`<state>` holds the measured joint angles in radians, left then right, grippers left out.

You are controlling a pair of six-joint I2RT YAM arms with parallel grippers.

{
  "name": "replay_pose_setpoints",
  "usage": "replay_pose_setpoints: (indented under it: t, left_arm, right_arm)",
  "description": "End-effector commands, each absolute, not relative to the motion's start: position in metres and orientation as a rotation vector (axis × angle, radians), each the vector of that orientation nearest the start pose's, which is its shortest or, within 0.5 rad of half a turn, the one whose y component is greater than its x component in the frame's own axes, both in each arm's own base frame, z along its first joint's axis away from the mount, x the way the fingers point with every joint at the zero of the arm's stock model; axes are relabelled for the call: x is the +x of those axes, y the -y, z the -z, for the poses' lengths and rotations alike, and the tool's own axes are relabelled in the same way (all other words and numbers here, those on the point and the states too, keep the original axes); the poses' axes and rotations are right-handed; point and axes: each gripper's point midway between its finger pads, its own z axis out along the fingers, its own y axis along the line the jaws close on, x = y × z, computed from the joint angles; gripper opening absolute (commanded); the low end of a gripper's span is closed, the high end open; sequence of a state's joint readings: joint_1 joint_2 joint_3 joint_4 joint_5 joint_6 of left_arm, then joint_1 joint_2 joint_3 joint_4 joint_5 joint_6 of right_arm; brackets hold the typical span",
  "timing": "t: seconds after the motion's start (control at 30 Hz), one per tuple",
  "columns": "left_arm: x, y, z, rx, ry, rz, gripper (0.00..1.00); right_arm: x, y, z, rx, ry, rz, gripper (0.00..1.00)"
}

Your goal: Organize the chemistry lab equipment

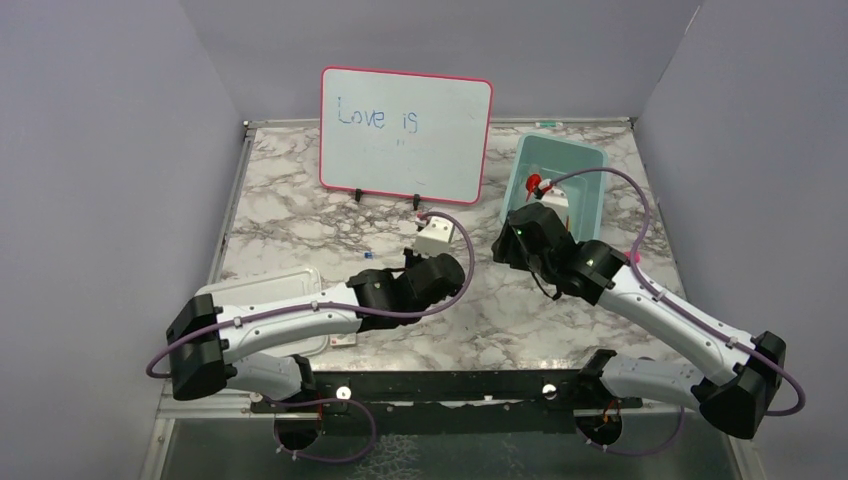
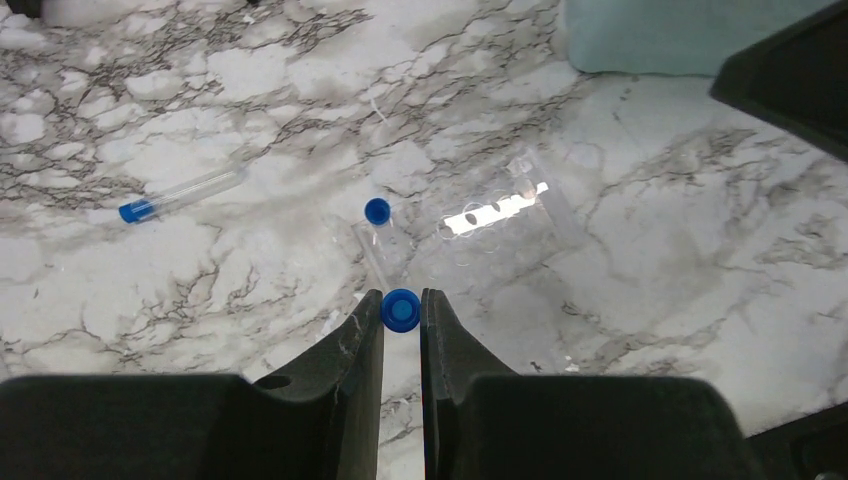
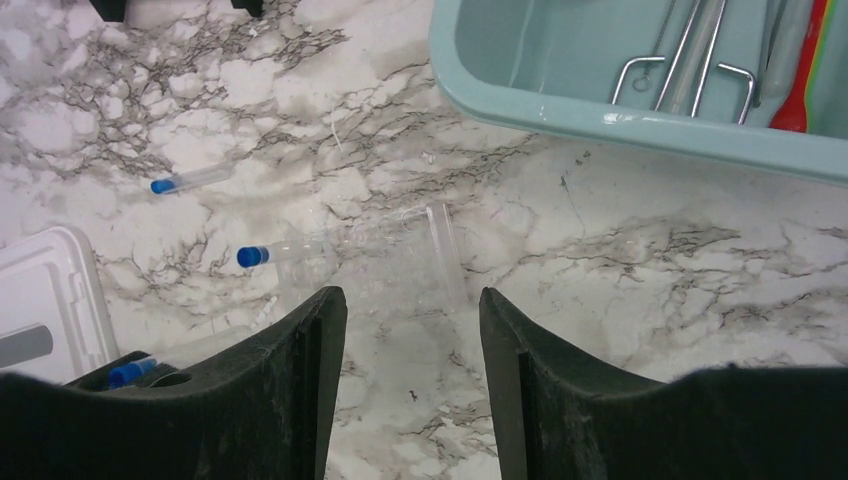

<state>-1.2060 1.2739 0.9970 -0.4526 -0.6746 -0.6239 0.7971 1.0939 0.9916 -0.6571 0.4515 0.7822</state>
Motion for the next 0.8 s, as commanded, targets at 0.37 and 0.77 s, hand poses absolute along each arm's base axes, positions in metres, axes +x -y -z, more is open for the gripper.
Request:
replay_pose_setpoints:
  t: [0.37,0.77]
  left_arm:
    - [0.216,0.3,-0.142,0.276,-2.056,0.309,0.08]
    - [0.229,0.297,-0.123,0.26,-2.022,0.196,0.06]
  right_arm:
    - [0.239,-0.189,-0.175,0.272,-2.312,-0.373,0.55]
    - [0.239,-0.188,-0.171,0.264,-2.322,-0.348,0.55]
